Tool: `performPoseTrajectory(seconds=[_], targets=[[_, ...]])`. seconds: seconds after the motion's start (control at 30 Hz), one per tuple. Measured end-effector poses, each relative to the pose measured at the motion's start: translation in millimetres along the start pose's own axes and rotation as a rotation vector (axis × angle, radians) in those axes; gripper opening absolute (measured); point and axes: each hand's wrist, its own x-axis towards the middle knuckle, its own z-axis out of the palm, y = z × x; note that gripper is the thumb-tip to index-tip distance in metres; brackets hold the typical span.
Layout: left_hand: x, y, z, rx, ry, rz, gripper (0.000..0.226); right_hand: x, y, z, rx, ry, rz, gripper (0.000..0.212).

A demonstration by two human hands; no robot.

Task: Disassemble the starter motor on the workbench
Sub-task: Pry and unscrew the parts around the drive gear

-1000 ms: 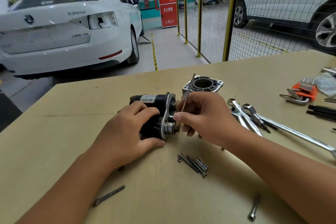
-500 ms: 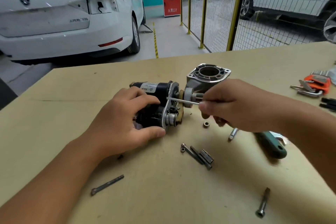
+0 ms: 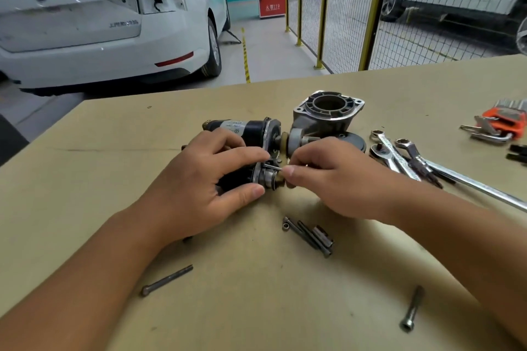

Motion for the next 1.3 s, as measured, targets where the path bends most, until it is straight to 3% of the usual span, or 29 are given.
performPoseTrajectory(seconds=[0.47, 0.6, 0.77, 0.87, 0.97, 1.1, 1.17, 1.3], targets=[[6.6, 14.4, -4.2, 0.164, -0.018, 0.051, 0.04, -0.9, 5.6, 6.4, 0.225, 0.066, 0.062, 0.027], [6.6, 18.1, -3.7, 0.196, 0.009, 0.03, 0.038, -0.6, 1.5, 6.9, 0.063, 0.08, -0.021, 0.027], [14.6, 28.1, 5.6, 0.281, 0.098, 0.038, 0.026, -5.7, -2.6, 10.4, -0.465, 0.203, -0.259, 0.028], [18.9, 32.9, 10.3, 0.229, 0.101, 0.027, 0.02, -8.1, -7.4, 11.2, -0.616, 0.188, -0.294, 0.025], [18.6, 32.9, 10.2, 0.177, 0.106, 0.002, 0.015, -9.3, -6.5, -0.5, -0.443, 0.122, -0.244, 0.032], [17.8, 33.1, 11.2, 0.176, 0.131, -0.012, 0.015, -10.7, -1.9, -35.9, 0.13, -0.123, 0.222, 0.057], [16.5, 34.0, 12.3, 0.179, 0.151, -0.015, 0.014, -13.1, -0.3, -45.5, 0.184, -0.233, 0.342, 0.059], [14.4, 35.2, 13.4, 0.205, 0.164, -0.007, 0.013, -14.8, -2.4, -48.6, 0.218, -0.352, 0.394, 0.056]])
